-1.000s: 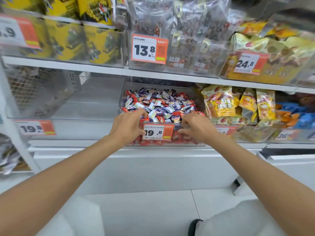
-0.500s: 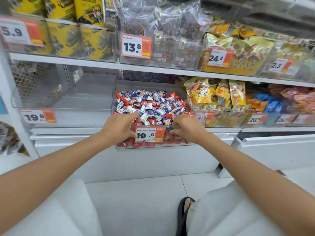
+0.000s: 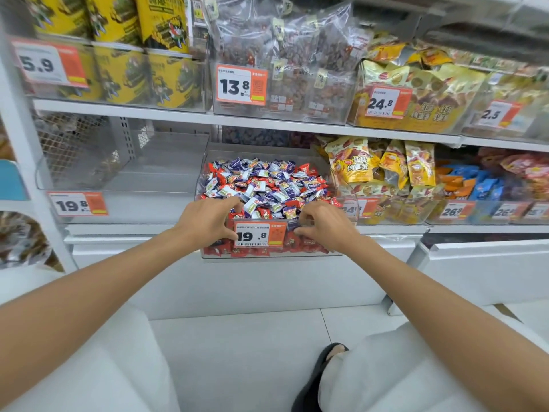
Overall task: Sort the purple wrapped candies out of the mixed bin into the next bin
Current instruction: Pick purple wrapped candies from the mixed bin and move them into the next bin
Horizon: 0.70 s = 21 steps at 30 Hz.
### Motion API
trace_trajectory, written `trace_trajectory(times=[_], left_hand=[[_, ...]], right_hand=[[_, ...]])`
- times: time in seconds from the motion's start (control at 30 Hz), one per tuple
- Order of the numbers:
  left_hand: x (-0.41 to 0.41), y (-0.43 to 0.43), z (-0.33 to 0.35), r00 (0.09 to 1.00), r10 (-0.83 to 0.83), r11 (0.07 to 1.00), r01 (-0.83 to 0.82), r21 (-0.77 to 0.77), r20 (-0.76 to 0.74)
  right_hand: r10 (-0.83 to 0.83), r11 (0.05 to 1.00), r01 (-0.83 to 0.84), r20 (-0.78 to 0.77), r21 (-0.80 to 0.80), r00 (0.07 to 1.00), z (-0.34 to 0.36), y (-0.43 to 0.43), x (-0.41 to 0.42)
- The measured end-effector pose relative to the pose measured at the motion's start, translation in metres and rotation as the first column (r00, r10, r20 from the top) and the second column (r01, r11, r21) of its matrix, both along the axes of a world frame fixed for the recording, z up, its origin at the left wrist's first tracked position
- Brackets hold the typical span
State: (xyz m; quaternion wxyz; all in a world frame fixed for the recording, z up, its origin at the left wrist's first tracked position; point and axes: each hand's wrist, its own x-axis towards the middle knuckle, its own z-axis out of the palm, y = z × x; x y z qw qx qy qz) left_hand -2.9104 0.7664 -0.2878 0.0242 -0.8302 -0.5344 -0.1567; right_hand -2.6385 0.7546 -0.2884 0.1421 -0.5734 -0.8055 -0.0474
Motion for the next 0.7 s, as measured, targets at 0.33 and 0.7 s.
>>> trace_trajectory(times=[0.33, 0.7], left_hand=[[-0.009, 0.016, 0.034, 0.997, -0.068, 0.996, 0.066, -0.053, -0.039], [-0.021, 0.040, 0.023, 0.930, -0.134, 0.990, 0.112, -0.083, -0.344]], right_hand=[[-0.012, 0.990, -0.015, -0.191, -0.140, 0.982, 0.063, 0.030, 0.002], [-0.067, 0.950, 0.087, 0.077, -0.299, 0.995, 0.045, 0.046, 0.020]])
